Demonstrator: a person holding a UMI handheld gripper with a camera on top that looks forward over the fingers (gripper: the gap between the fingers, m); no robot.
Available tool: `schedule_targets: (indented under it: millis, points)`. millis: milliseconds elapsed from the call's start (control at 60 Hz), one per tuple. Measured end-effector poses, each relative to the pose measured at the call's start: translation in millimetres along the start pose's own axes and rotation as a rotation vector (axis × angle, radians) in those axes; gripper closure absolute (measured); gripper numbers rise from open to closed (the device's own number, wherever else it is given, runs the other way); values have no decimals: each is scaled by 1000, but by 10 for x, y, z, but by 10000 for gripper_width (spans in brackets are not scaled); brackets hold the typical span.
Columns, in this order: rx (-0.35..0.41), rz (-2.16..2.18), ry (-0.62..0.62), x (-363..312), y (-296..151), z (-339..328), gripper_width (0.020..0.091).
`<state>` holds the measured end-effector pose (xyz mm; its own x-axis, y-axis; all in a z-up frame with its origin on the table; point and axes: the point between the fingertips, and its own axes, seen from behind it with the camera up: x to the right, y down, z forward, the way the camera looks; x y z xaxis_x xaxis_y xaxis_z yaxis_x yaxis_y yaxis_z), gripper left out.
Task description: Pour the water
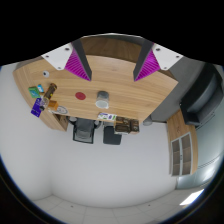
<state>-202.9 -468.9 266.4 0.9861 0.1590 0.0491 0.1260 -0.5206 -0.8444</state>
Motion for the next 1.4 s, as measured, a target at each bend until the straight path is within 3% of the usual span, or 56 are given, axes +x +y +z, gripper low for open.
schedule_targets:
  millis: [217, 467, 867, 1150, 1233, 1317, 1400]
  points:
    - [-24, 42, 70, 459, 165, 207, 246]
    - [-55, 110, 181, 1726, 556, 613, 245]
    - [58, 199, 258, 4152, 548, 2082, 251]
    - [107, 178, 223, 4880, 337, 3248, 264]
    - [124, 171, 202, 4910, 294, 3448, 352]
    - [146, 144, 200, 4899, 252, 3570, 553]
    - [169, 127, 205, 4911, 206, 3608, 585]
